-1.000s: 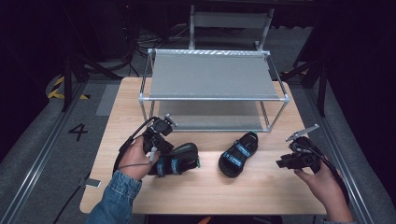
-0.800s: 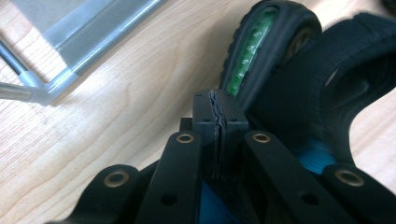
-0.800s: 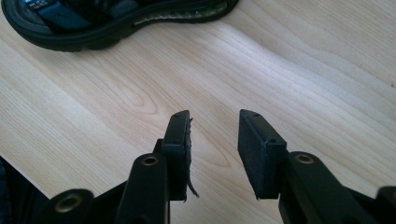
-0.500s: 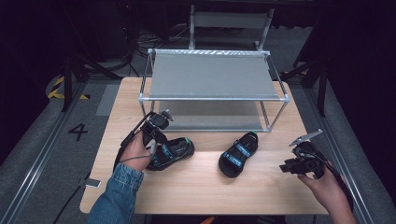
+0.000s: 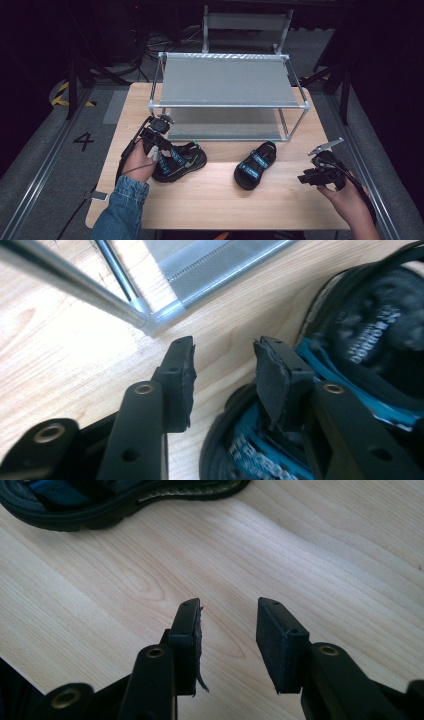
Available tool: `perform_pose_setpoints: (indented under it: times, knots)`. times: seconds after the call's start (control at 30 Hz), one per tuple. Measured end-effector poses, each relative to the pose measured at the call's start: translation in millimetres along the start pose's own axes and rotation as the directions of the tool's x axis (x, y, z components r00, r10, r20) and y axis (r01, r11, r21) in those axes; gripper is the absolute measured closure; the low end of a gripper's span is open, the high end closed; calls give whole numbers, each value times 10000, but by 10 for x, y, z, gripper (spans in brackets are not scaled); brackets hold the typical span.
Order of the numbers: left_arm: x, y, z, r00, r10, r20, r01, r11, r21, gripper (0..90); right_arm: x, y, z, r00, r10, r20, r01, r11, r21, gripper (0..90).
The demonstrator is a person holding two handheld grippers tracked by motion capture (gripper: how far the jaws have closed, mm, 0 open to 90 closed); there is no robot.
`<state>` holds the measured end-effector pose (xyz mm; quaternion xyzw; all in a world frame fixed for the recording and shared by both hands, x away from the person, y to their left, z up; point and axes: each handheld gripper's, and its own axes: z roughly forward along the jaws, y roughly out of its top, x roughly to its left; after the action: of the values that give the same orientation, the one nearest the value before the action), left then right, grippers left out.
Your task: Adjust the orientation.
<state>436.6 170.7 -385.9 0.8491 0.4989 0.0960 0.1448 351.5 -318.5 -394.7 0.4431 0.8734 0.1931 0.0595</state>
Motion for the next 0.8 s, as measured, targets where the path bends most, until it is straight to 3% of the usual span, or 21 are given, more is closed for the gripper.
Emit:
perform_pose_setpoints:
  times: [0.13,0.23,0.33,0.53,0.8]
  knots:
    - [-18,-13,-150,9977,-14,685,58,9979,-653,569,15,34,7,10000,-69,-30,68,10000,-38,618]
    - [-98,20,-232,9837,560,1707,-342,9912,-1276,530,30,33,15,9999,-113,-56,113,9999,9,615]
    - [-200,79,-246,9749,583,2149,-301,9907,-1323,518,32,16,12,10000,-67,-58,67,10000,-2,614]
    - [-300,188,-174,9632,580,2624,-275,9926,-1186,504,38,-47,1,10000,34,-10,-34,10000,36,614]
    - [-476,352,-71,9592,864,2692,-554,9911,-1209,505,5,-188,-9,9991,411,77,-412,9990,184,610]
